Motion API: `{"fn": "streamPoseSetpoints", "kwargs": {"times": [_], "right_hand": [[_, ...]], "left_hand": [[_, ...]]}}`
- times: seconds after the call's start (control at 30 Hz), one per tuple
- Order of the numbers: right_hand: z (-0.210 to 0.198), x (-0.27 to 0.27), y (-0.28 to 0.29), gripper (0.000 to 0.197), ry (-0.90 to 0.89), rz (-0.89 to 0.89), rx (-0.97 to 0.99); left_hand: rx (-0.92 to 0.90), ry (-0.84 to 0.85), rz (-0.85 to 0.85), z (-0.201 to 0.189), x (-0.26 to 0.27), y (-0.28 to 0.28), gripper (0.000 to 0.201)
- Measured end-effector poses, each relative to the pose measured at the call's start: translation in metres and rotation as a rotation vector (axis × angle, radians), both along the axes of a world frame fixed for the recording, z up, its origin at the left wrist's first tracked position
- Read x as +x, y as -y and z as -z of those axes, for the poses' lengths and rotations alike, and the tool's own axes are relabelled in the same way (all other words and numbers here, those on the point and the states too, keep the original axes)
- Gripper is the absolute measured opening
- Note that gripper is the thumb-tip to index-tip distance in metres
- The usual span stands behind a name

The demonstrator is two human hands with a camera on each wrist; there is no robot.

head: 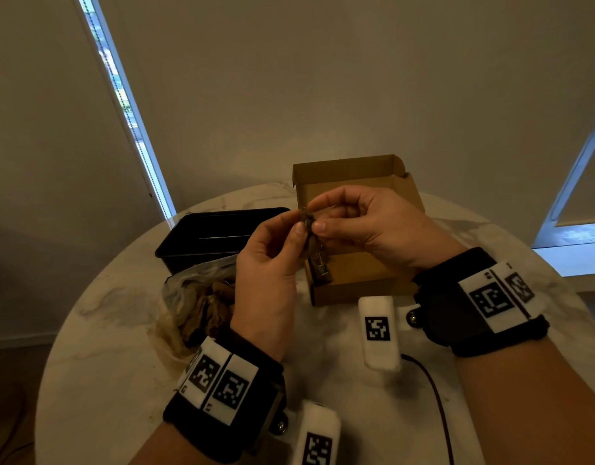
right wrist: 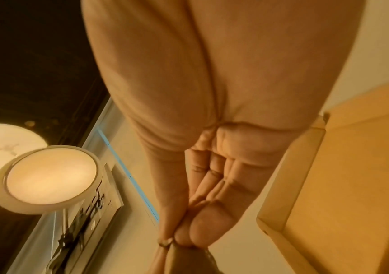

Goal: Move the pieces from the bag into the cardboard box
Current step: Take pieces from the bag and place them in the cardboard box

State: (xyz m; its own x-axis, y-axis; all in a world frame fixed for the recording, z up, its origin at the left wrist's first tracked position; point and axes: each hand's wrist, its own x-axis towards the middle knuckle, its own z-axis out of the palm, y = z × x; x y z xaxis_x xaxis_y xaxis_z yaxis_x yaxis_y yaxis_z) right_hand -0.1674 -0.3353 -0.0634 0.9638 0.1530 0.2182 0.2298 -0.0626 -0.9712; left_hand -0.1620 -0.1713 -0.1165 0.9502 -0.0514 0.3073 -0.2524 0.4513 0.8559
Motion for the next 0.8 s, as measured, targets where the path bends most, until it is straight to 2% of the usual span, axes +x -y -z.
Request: {"fn": "streamPoseSetpoints", "kwargs": {"times": [0.17,0.33,0.43,0.53,0.63,0.7,0.8], "right_hand": [[-0.004,-0.005,0.002,0.016,-0.015,0.060,-0.209],[-0.004,-0.006,0.012,0.013,-0.091,0.201,-0.325],[0.003,0.003,0.016,0.010,-0.173,0.289,-0.369],[0.009,0.015,0.011,0.013,-0.287,0.259,-0.460],[0.014,0.027,0.002,0.017,-0.376,0.193,-0.518],[0.015,0.035,-0.004,0.018,-0.377,0.173,-0.630],[0.017,0.042,-0.014,0.027,-0.353,0.153,-0.839]], "left_hand": [[0.094,-0.028,-0.028,0.002,-0.003,0.005,0.015],[0.230,-0.105,-0.002,0.006,0.000,0.009,0.017],[0.433,-0.106,-0.036,0.009,0.005,0.011,0.022],[0.712,-0.061,-0.062,0.007,0.010,0.010,0.028],[1.056,-0.024,-0.100,0.002,0.014,0.011,0.020],[1.240,-0.037,-0.137,-0.002,0.015,0.012,0.014],[1.378,-0.107,-0.149,-0.005,0.015,0.013,0.016]]}}
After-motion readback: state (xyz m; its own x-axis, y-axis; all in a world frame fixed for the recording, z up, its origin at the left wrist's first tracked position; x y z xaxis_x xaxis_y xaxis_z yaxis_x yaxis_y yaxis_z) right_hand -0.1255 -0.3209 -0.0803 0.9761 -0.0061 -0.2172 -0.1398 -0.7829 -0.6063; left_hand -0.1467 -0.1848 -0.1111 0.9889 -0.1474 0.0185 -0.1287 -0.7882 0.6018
